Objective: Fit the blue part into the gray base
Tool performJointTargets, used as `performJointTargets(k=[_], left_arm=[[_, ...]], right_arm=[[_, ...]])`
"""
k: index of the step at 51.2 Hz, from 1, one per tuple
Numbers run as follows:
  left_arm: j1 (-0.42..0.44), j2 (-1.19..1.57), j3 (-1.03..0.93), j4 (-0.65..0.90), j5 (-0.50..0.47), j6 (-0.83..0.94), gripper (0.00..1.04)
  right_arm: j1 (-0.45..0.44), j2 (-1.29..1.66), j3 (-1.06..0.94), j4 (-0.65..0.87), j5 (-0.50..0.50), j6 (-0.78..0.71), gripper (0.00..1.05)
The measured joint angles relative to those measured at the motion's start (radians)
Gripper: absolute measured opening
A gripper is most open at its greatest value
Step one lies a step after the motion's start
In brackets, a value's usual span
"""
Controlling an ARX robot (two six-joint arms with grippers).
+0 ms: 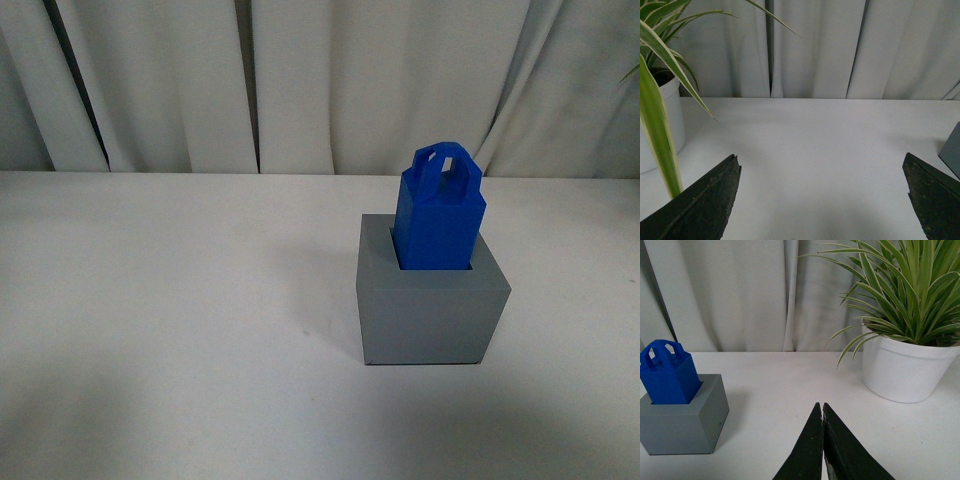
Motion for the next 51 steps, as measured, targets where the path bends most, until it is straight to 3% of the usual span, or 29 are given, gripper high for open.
performJointTargets(k=[6,11,20,26,31,39,45,48,51], left_arm=[[0.0,0.0,0.0,0.0,0.0,0.0,0.99],[0.0,0.0,0.0,0.0,0.0,0.0,0.99],[0.0,0.0,0.0,0.0,0.0,0.0,0.99],[0.0,0.0,0.0,0.0,0.0,0.0,0.99],[0.0,0.0,0.0,0.0,0.0,0.0,0.99],[0.0,0.0,0.0,0.0,0.0,0.0,0.99],[0.0,0.0,0.0,0.0,0.0,0.0,0.99],[0.0,0.0,0.0,0.0,0.0,0.0,0.99],[0.0,0.0,0.0,0.0,0.0,0.0,0.99]], right_arm=[[0.0,-0.031,0.0,-0.03,0.0,0.0,0.02],[0.0,-0.146,0.001,-0.182,-0.001,0.0,0.02],[0.0,-0.189,0.001,-0.196,-0.001,0.0,0.02],[0.0,-0.189,0.001,-0.196,-0.001,0.0,0.18],[0.0,-0.19,0.001,-0.196,-0.001,0.0,0.41],[0.0,-0.19,0.001,-0.196,-0.001,0.0,0.64],[0.0,-0.19,0.001,-0.196,-0.001,0.0,0.89],[0.0,-0.19,0.001,-0.196,-0.001,0.001,0.98],[0.0,-0.19,0.001,-0.196,-0.001,0.002,0.98]])
